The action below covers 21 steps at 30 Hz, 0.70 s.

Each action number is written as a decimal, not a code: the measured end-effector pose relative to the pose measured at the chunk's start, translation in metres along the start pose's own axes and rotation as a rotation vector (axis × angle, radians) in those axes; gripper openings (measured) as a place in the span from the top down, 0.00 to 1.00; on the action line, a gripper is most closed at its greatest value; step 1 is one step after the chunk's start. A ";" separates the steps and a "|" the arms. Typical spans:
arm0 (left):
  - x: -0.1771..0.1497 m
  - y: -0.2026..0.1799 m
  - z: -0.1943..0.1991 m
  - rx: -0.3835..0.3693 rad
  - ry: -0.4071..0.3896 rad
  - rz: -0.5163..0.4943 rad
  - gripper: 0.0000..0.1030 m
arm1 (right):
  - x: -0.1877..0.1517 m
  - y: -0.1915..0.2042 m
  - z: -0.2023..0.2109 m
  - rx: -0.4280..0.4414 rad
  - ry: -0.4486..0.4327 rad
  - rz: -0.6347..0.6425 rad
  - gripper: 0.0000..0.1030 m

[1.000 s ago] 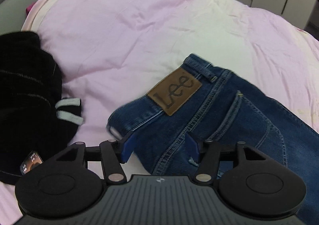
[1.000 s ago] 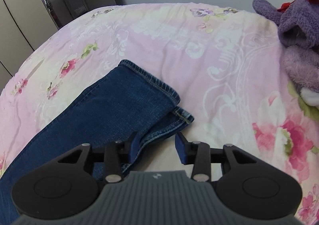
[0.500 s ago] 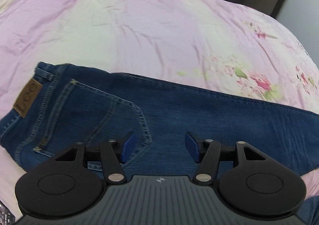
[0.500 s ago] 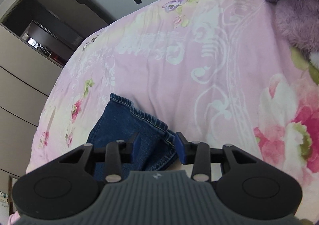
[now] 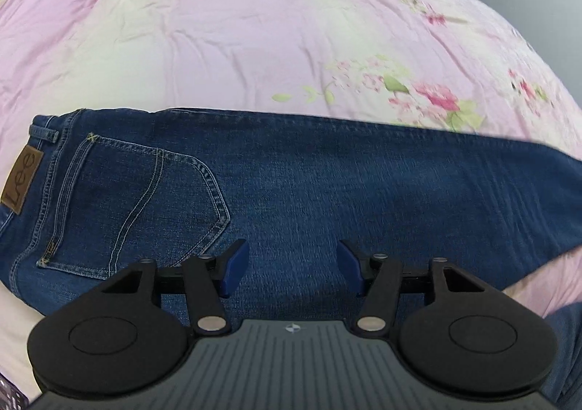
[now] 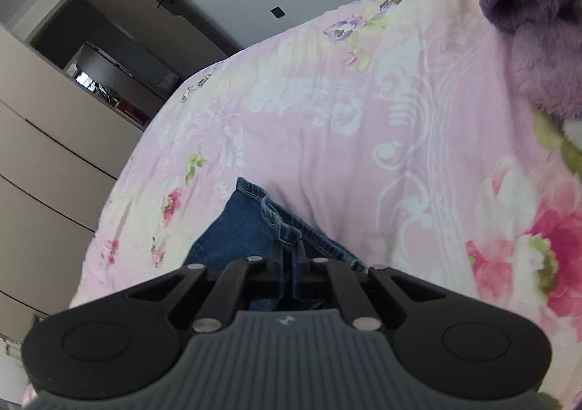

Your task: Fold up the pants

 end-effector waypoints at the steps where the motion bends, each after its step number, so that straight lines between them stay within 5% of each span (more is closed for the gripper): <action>1: -0.002 -0.001 -0.001 0.010 0.002 -0.021 0.36 | -0.005 -0.007 -0.006 -0.018 0.019 0.005 1.00; 8: -0.024 -0.003 0.021 0.001 0.019 -0.139 0.36 | -0.021 -0.025 -0.042 -0.078 0.063 0.009 0.99; 12: -0.043 0.008 0.026 0.035 0.071 -0.240 0.36 | -0.015 -0.008 -0.022 -0.156 0.055 0.145 0.73; 21: -0.103 0.019 0.004 0.092 0.264 -0.371 0.36 | -0.068 0.117 0.020 0.090 0.176 0.259 0.73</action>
Point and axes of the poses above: each gripper's, at about its wrist camera, not at the fingertips, and z roughly against the way its jaws point, y to its left, x to its top, the point moved 10 cm from there along -z, roughly the way its jaws point, and after that the axes turned 13 degrees about z, right-handed, at the moved point
